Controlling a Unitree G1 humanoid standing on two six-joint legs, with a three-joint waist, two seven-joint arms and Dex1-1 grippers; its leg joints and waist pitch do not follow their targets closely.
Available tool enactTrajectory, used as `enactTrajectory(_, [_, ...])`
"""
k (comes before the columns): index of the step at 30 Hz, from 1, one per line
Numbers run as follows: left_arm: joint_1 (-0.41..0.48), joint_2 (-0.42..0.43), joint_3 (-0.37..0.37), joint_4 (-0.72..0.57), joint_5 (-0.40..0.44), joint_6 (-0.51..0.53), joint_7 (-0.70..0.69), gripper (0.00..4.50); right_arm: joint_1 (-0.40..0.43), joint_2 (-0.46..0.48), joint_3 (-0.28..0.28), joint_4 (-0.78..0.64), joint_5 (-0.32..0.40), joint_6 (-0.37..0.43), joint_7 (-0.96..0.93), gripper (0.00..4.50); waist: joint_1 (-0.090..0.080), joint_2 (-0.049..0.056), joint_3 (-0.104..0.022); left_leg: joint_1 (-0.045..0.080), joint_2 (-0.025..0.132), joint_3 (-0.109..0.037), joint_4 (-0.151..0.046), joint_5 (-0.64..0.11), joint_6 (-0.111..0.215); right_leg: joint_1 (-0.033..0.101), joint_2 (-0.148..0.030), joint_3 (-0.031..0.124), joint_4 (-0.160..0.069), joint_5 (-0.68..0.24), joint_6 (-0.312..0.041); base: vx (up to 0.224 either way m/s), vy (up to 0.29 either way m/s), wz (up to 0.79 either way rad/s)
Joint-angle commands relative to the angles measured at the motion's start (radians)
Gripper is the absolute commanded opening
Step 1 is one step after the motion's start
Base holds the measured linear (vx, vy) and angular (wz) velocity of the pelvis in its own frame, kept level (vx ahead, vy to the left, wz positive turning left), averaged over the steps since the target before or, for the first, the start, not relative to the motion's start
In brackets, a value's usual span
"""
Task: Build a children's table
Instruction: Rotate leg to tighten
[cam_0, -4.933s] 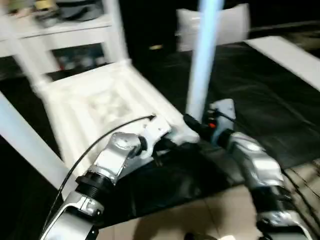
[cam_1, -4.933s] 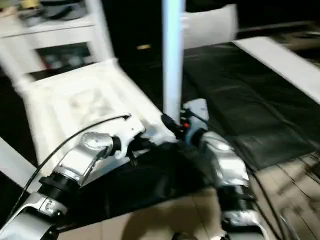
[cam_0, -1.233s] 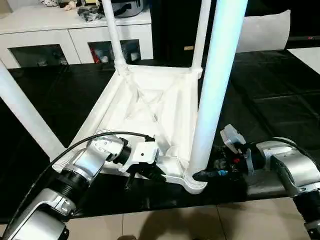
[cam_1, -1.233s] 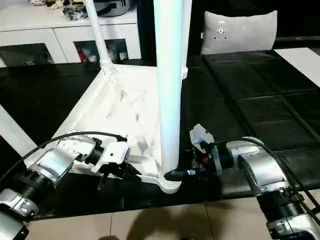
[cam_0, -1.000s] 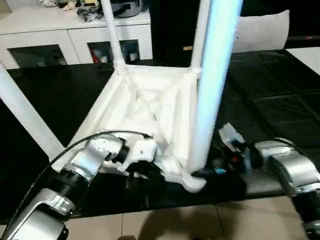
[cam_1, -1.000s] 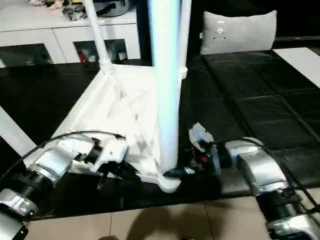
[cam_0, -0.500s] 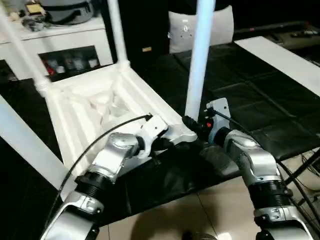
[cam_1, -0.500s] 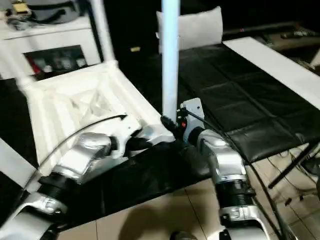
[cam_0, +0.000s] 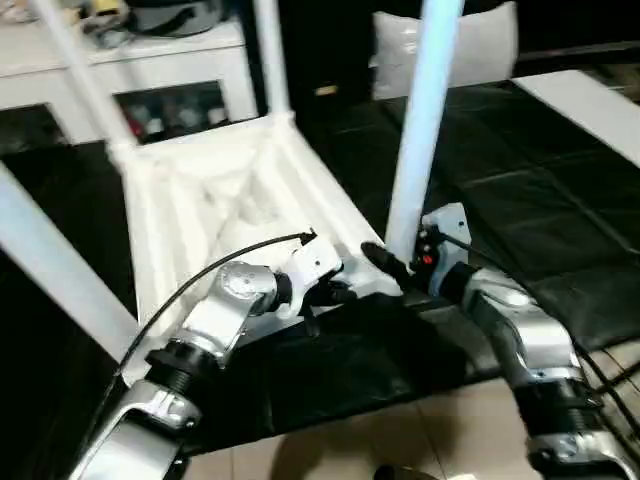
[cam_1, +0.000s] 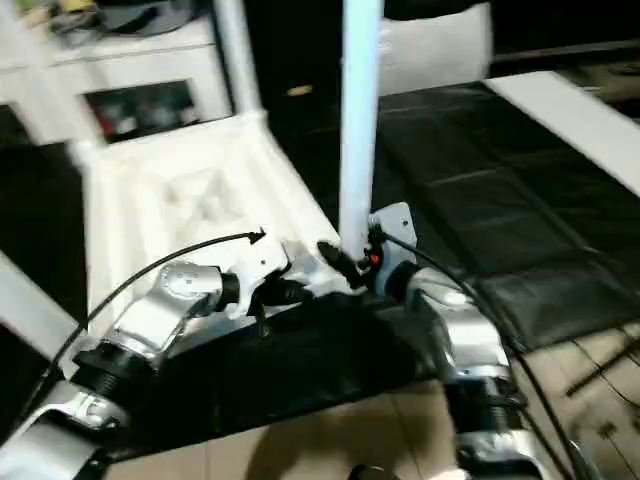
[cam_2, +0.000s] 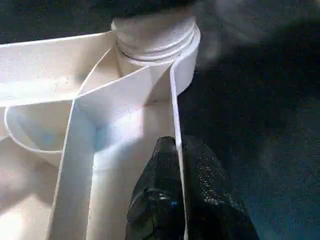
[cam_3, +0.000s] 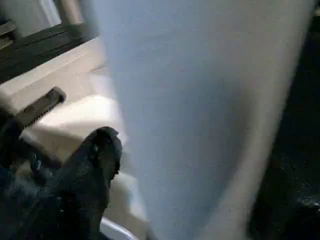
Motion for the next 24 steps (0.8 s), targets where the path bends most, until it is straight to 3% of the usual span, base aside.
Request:
enactTrajectory(1, [-0.005, 0.02, -0.018, -0.045, -0.02, -0.059, -0.082, 0.0, 0.004, -0.029, 0.024, -0.036, 0.02, -0.018, 0.086, 4.03, 0.016, -0.011, -0.08, -0.004, 0.011, 0.017, -0.052, -0.033, 0.151, 0.081, -0.054, 0.066, -0.047, -0.261, -0.083, 0.0, 0.0, 0.0])
enactTrajectory(2, [-0.004, 0.032, -0.023, -0.043, -0.024, -0.072, -0.106, 0.0, 0.008, -0.055, 0.035, -0.04, 0.029, -0.019, 0.132, 4.03, 0.02, -0.012, -0.079, -0.002, 0.01, 0.018, -0.052, -0.048, 0.147, 0.079, -0.054, 0.067, -0.05, -0.276, -0.081, 0.0, 0.0, 0.0])
enactTrajectory(3, [-0.006, 0.058, -0.036, -0.034, -0.029, -0.111, -0.162, 0.0, 0.017, -0.108, 0.058, -0.048, 0.052, -0.019, 0.235, 4.03, 0.028, -0.023, -0.077, -0.001, 0.011, 0.021, -0.055, -0.072, 0.141, 0.08, -0.054, 0.068, -0.051, -0.305, -0.074, 0.0, 0.0, 0.0])
enactTrajectory(6, [-0.011, 0.084, -0.054, -0.023, -0.023, -0.152, -0.213, 0.0, 0.025, -0.154, 0.081, -0.053, 0.062, -0.033, 0.33, 4.03, 0.045, -0.019, -0.076, 0.005, 0.016, 0.021, -0.056, -0.085, 0.131, 0.073, -0.055, 0.073, -0.053, -0.322, -0.075, 0.0, 0.0, 0.0])
enactTrajectory(7, [-0.015, 0.091, -0.06, -0.018, -0.022, -0.166, -0.227, 0.0, 0.026, -0.166, 0.086, -0.052, 0.062, -0.038, 0.352, 3.76, 0.052, -0.029, -0.075, 0.0, 0.016, 0.023, -0.057, -0.096, 0.128, 0.076, -0.055, 0.075, -0.049, -0.333, -0.071, 0.0, 0.0, 0.0])
enactTrajectory(11, [-0.026, 0.121, -0.08, -0.019, -0.035, -0.209, -0.313, 0.0, 0.02, -0.216, 0.122, -0.045, 0.067, -0.049, 0.471, 3.49, 0.071, -0.031, -0.073, 0.005, 0.012, 0.029, -0.058, -0.112, 0.112, 0.073, -0.055, 0.076, -0.057, -0.393, -0.046, 0.0, 0.0, 0.0])
enactTrajectory(15, [-0.029, 0.138, -0.096, -0.024, -0.046, -0.233, -0.383, 0.0, 0.005, -0.251, 0.17, -0.035, 0.071, -0.063, 0.57, 3.28, 0.081, -0.035, -0.072, 0.004, 0.009, 0.033, -0.058, -0.122, 0.105, 0.072, -0.053, 0.078, -0.058, -0.427, -0.03, 0.0, 0.0, 0.0])
enactTrajectory(17, [-0.026, 0.149, -0.107, -0.033, -0.051, -0.242, -0.414, 0.0, -0.002, -0.254, 0.189, -0.031, 0.076, -0.06, 0.607, 3.04, 0.087, -0.039, -0.071, 0.012, 0.009, 0.036, -0.059, -0.13, 0.101, 0.063, -0.05, 0.086, -0.062, -0.444, -0.034, 0.0, 0.0, 0.0])
enactTrajectory(24, [-0.024, 0.152, -0.117, -0.032, -0.049, -0.261, -0.437, 0.0, -0.011, -0.257, 0.225, -0.011, 0.071, -0.05, 0.661, 2.47, 0.093, -0.042, -0.072, 0.01, 0.011, 0.036, -0.06, -0.124, 0.1, 0.065, -0.05, 0.089, -0.059, -0.442, -0.042, 0.0, 0.0, 0.0])
